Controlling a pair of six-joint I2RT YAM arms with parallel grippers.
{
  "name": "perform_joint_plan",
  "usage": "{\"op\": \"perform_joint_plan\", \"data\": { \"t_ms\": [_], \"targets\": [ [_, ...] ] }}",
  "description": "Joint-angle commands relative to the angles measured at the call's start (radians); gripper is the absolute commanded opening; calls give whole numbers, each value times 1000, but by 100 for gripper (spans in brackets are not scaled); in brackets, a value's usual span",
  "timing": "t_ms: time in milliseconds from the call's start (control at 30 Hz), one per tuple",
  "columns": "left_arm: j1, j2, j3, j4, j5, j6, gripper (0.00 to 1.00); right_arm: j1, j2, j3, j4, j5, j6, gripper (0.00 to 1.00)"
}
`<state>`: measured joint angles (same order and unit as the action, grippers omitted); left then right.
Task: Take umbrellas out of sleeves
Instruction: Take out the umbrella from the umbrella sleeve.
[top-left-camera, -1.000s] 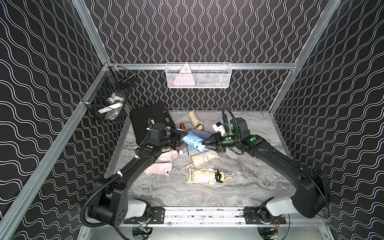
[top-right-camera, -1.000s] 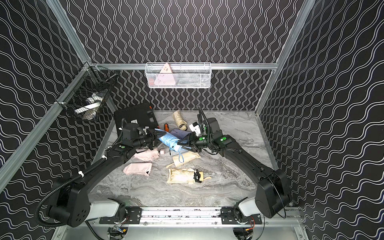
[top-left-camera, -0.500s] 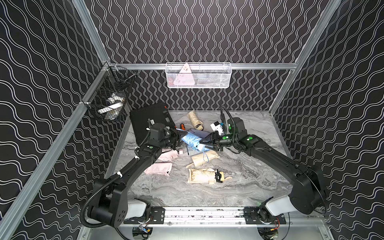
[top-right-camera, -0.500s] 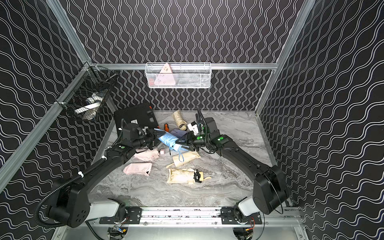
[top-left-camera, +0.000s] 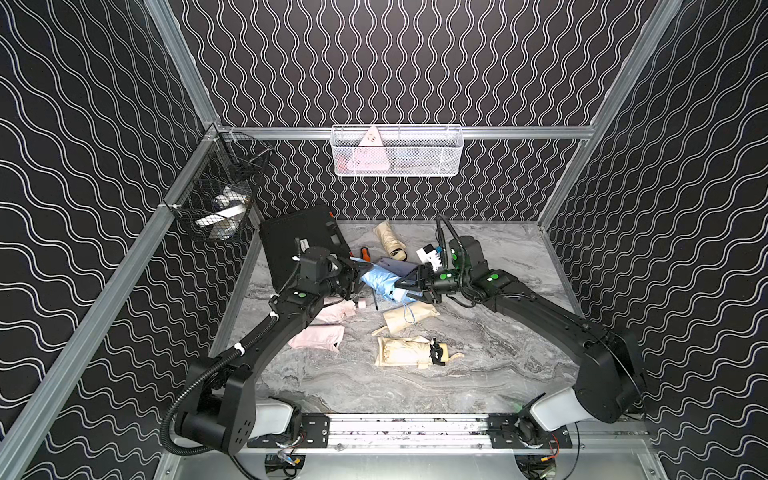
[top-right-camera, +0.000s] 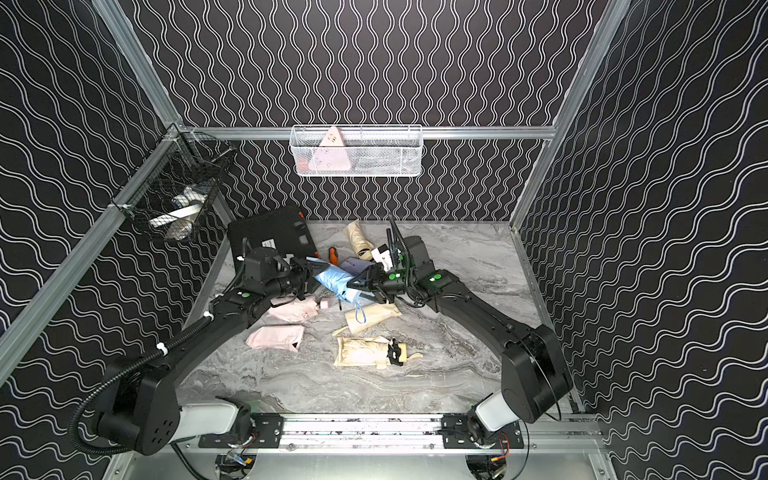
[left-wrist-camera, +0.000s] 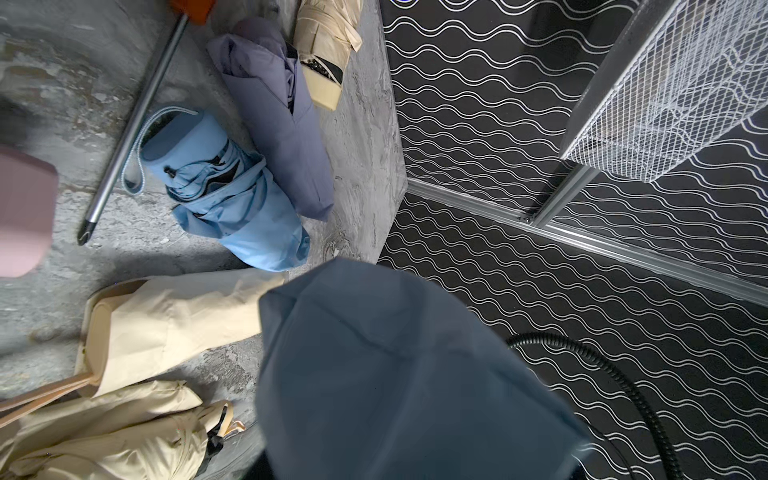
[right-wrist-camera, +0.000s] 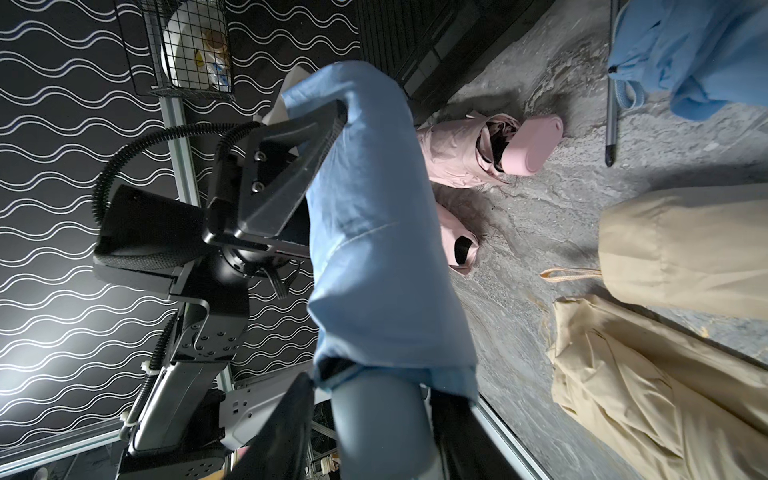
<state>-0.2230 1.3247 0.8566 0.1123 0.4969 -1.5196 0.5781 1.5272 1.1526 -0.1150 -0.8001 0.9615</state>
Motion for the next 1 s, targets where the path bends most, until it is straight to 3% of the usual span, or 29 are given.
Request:
{"op": "perform_joint_plan", "data": {
  "t_ms": [0,233,400,600,667,833,967],
  "targets": [
    [-6,-11,-2,96,35,-49,24,7,12,1,65,-14,19,47],
    [-11,-14,-17,117,31,-67,24,9,27,-8,92,-20,39,39],
    [-16,-15,-20,122,29,-72,24,9,31,-11,134,-30,64,23],
    [-15,-25,-21,81,39,-42,25,5,14,-75,186,-54,86,11],
    [-12,-30,-13,41,45,-11,34,0,3,-89,202,-60,95,9],
    [15,-39,6,-67,84,88,66,-40,-28,-128,271,-105,130,8],
    [51,-44,60,-244,130,265,97,-111,-33,-174,397,-203,206,8]
  ]
}}
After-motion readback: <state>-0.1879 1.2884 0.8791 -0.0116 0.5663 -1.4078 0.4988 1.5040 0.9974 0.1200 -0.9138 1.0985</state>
